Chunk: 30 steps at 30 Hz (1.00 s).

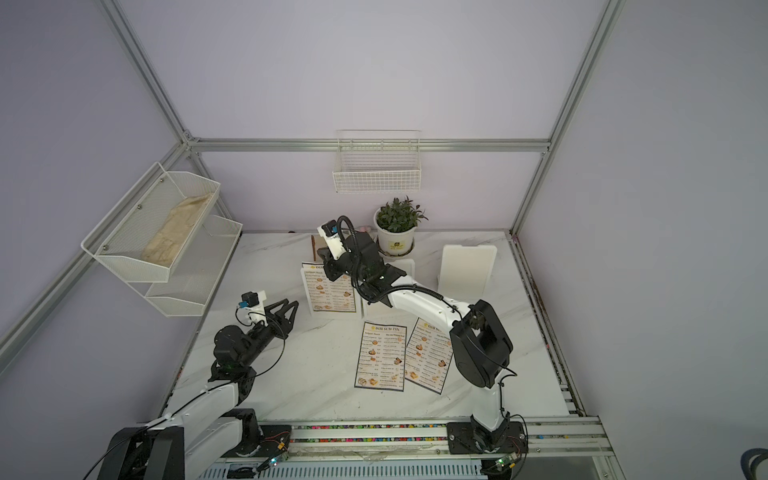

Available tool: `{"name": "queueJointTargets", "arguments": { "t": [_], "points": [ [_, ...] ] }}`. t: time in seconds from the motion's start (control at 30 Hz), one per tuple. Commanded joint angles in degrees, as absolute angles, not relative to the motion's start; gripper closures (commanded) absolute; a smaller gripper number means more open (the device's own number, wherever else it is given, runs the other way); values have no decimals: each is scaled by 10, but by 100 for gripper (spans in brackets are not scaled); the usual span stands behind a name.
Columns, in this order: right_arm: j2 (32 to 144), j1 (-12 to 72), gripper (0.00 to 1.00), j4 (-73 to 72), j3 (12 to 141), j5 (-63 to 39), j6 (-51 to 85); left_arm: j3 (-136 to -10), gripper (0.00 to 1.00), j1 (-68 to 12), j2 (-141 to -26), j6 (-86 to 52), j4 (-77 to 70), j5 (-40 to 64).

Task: Insert the menus into the narrow rack
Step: Insert the menu into the narrow rack.

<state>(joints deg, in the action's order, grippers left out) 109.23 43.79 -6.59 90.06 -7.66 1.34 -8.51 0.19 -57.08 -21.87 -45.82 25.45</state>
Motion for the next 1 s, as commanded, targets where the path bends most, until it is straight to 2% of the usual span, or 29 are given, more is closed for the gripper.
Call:
{"name": "queueJointTargets", "arguments": {
  "t": [0.0,0.37,0.67,0.97],
  "points": [
    [1110,445,92,-28,926,-28,0,-65,56,-3,-562,-215,-479,256],
    [1125,455,92,-16,922,13,-8,-65,56,-4,-562,-215,-479,256],
    [1098,459,92,-39,873,31,7,-64,56,-4,-561,-214,-479,256],
    [1073,459,91,-28,885,68,25,-64,56,-4,-560,-214,-479,255]
  ]
}}
